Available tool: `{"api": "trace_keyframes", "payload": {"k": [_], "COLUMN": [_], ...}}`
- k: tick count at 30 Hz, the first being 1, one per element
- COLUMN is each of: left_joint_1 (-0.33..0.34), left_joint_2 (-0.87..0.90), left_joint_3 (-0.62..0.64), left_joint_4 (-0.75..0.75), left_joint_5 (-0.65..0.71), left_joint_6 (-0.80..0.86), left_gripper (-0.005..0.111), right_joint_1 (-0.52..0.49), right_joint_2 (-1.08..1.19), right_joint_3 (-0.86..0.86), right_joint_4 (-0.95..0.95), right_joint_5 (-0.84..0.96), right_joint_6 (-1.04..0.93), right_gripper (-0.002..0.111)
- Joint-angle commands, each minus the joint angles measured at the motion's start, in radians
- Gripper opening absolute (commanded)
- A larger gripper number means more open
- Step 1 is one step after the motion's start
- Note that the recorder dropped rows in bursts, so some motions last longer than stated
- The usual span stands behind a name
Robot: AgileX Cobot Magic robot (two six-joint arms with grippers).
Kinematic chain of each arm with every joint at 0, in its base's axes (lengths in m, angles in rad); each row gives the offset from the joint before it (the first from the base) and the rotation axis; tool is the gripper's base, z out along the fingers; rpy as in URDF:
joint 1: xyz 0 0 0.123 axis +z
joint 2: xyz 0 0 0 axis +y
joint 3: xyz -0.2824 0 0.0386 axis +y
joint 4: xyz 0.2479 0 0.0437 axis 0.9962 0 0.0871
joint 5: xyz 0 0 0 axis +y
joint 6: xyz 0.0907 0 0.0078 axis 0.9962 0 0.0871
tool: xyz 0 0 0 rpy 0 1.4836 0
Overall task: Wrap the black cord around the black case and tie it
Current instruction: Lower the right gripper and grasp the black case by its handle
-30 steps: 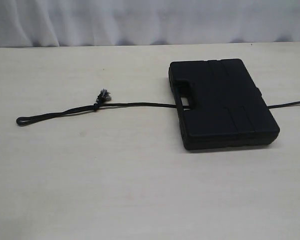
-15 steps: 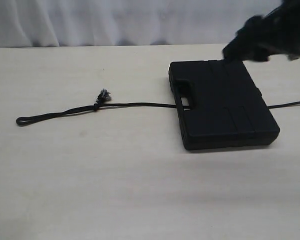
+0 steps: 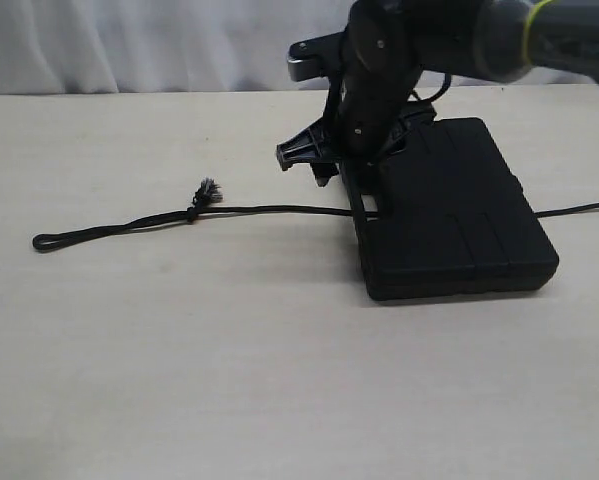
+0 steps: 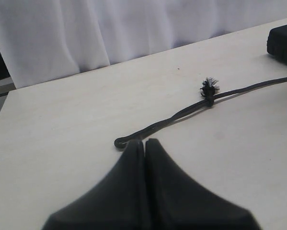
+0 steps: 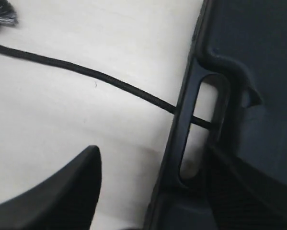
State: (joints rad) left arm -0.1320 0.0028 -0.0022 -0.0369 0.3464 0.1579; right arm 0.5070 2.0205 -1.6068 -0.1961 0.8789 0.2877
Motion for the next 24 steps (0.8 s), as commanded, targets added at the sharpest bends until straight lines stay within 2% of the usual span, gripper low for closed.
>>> {"api": "trace_keyframes", "payload": {"k": [1,9,14,24], "left_joint_1": [-0.009,-0.009,-0.009,-0.009], "left_joint_2": [-0.003,-0.003,-0.003,-0.003], "left_joint_3": [0.002,0.002,0.002,0.002], "left_joint_4": [-0.003,-0.003,-0.003,-0.003], "left_joint_5": [-0.014,-0.014,-0.014,-0.014], "left_joint_6": [0.000,0.000,0.000,0.000], "left_gripper": [0.000,0.000,0.000,0.000], "right_joint_1": [0.002,-0.007,-0.039,-0.042], "right_joint_2": [0.104,0.177,0.201,0.257], "right_joint_3": [-0.113,-0.150,-0.150,-0.148], "right_joint_4": [-0.015,-0.145,-0.105,0.023], "right_joint_5": [0.051,0.095,0.092,0.033], "right_joint_6": [0.020,0.116,0.116,0.048], "right_gripper": [0.057,0.055,0.055,0.055]}}
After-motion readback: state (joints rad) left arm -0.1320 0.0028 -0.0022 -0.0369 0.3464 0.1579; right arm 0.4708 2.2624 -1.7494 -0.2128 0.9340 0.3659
